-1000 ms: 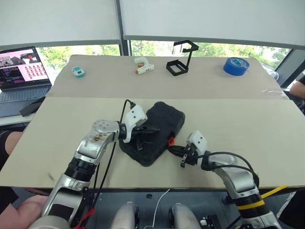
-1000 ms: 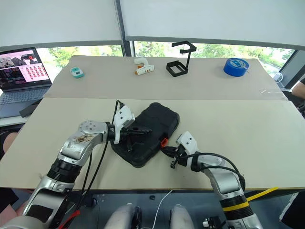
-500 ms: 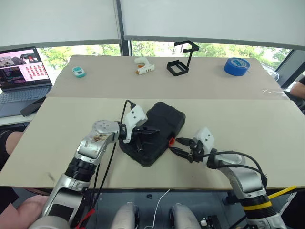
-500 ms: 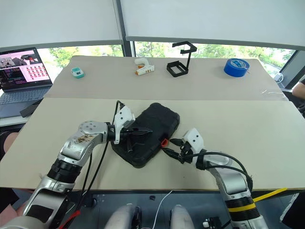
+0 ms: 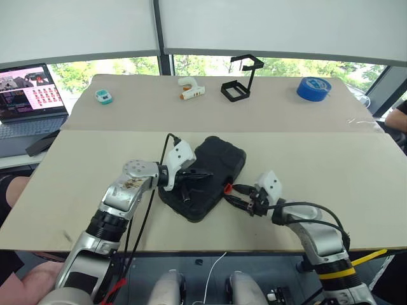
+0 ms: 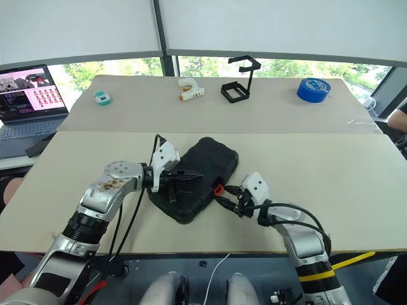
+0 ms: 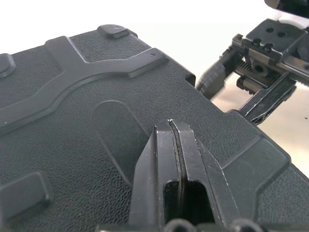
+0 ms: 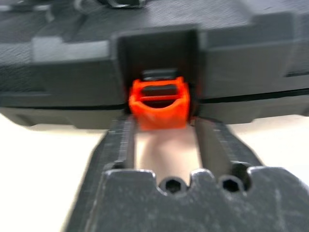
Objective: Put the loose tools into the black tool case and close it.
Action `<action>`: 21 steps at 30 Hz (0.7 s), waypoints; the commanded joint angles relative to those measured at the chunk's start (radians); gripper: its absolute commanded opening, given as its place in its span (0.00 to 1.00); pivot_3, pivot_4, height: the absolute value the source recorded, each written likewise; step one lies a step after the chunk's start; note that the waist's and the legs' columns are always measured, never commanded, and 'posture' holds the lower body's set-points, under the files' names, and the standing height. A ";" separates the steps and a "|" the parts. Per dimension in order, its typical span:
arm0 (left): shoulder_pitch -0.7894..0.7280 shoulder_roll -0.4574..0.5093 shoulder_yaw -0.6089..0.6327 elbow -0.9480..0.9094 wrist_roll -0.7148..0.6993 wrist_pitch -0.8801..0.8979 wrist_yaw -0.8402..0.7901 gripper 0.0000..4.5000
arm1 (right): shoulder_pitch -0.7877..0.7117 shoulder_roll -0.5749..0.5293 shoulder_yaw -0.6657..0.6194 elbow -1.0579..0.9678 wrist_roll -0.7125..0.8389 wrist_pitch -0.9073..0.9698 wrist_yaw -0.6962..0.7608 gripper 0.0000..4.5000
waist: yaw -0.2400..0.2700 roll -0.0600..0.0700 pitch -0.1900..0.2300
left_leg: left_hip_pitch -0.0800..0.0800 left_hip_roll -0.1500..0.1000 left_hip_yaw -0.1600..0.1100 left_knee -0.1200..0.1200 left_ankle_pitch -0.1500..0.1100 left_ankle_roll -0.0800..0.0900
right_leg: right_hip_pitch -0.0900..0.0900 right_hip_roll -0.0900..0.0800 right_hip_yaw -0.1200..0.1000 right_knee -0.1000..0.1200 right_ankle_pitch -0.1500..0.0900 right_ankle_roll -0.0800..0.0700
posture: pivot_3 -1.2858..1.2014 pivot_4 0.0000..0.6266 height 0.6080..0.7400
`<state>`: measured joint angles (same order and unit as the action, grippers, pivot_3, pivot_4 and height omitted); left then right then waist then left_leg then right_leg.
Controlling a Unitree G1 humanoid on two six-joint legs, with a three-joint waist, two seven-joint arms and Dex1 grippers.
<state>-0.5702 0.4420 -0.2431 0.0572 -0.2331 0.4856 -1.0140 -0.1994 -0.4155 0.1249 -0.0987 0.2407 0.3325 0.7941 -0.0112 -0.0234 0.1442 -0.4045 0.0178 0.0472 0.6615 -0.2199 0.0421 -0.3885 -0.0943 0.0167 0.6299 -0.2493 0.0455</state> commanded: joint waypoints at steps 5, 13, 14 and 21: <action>0.065 -0.006 -0.091 0.058 0.033 0.065 -0.016 0.00 | -0.013 -0.012 -0.034 -0.053 0.021 -0.049 0.009 0.28 | 0.000 0.000 0.000 | 0.000 0.000 0.000 0.000 0.000 0.000 | 0.000 0.000 0.000 0.000 0.000 0.000 | 0.52 0.24 1.00; 0.067 -0.006 -0.093 0.054 0.037 0.081 -0.012 0.00 | 0.011 -0.061 -0.072 -0.097 0.051 -0.066 0.043 0.28 | 0.002 0.000 0.000 | -0.001 0.000 0.000 -0.001 0.000 0.000 | 0.000 -0.001 0.000 -0.001 0.000 0.000 | 0.52 0.24 1.00; 0.068 -0.005 -0.094 0.054 0.038 0.083 -0.012 0.00 | 0.014 -0.066 -0.076 -0.099 0.054 -0.071 0.050 0.28 | 0.002 0.000 0.000 | -0.001 0.000 0.000 -0.001 0.000 0.000 | 0.000 -0.001 0.000 -0.001 0.000 0.000 | 0.52 0.24 1.00; 0.069 0.000 -0.096 0.053 0.040 0.095 -0.011 0.00 | 0.020 -0.079 -0.090 -0.092 0.062 -0.112 0.077 0.28 | 0.002 0.000 0.000 | 0.000 0.000 0.000 -0.001 0.000 0.000 | 0.000 0.000 0.000 -0.001 0.000 0.000 | 0.52 0.24 1.00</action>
<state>-0.5701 0.4344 -0.2448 0.0488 -0.2333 0.5052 -1.0146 -0.1634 -0.4973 0.0752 -0.1427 0.2617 0.2703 0.8719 -0.0092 -0.0231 0.1438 -0.4049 0.0176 0.0473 0.6609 -0.2202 0.0423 -0.3886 -0.0947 0.0167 0.6290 -0.2494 0.0456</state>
